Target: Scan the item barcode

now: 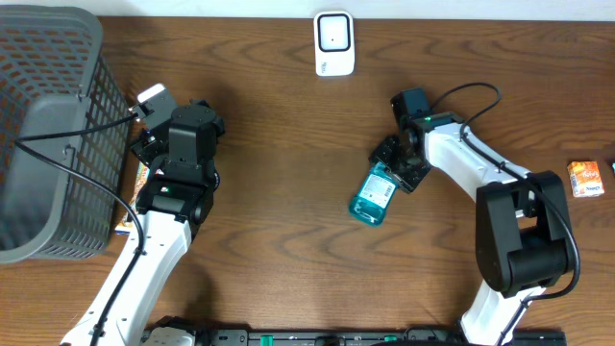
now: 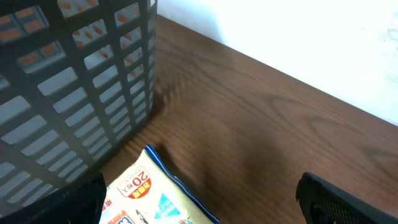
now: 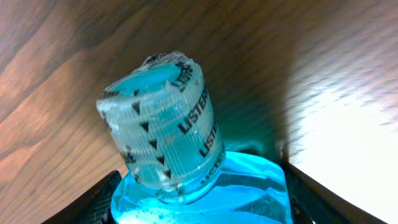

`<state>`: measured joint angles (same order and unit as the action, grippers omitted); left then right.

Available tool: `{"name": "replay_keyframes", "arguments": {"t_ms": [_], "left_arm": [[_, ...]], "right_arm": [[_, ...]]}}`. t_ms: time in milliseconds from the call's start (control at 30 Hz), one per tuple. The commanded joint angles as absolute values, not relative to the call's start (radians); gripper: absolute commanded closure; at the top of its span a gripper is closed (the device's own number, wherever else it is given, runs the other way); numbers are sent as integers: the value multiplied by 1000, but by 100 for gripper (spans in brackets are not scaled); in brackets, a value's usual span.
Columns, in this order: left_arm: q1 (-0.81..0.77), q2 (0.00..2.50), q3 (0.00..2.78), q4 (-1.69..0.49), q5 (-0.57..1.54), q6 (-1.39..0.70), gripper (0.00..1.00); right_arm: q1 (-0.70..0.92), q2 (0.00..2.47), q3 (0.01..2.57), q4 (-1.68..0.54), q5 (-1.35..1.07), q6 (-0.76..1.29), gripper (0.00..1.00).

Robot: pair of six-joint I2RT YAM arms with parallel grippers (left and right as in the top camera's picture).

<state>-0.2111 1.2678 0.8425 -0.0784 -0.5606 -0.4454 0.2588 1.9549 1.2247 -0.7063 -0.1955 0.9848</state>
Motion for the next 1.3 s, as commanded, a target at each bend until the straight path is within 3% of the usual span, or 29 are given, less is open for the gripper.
{"name": "replay_keyframes", "arguments": {"t_ms": [0, 167, 400, 667, 900, 1133, 1167, 1267], "left_arm": [[-206, 1274, 835, -78, -585, -447, 2], [-206, 1274, 835, -78, -584, -447, 2], [-206, 1274, 835, -78, -584, -447, 2], [-206, 1274, 835, -78, -584, -447, 2], [-206, 1274, 835, -78, -584, -447, 2], [-206, 1274, 835, -78, -584, -447, 2], [-206, 1274, 835, -78, -584, -447, 2], [-206, 1274, 835, -78, -584, -447, 2]], "right_arm": [[253, 2085, 1172, -656, -399, 902, 59], [248, 2085, 1235, -556, -520, 838, 60], [249, 2061, 1285, -429, -606, 727, 70], [250, 1999, 1285, -259, -796, 519, 67], [250, 1980, 1285, -4, -1056, 496, 69], [255, 1980, 1285, 86, -1106, 499, 71], [257, 1980, 1285, 86, -1101, 500, 71], [273, 1980, 1284, 45, -1020, 500, 48]]}}
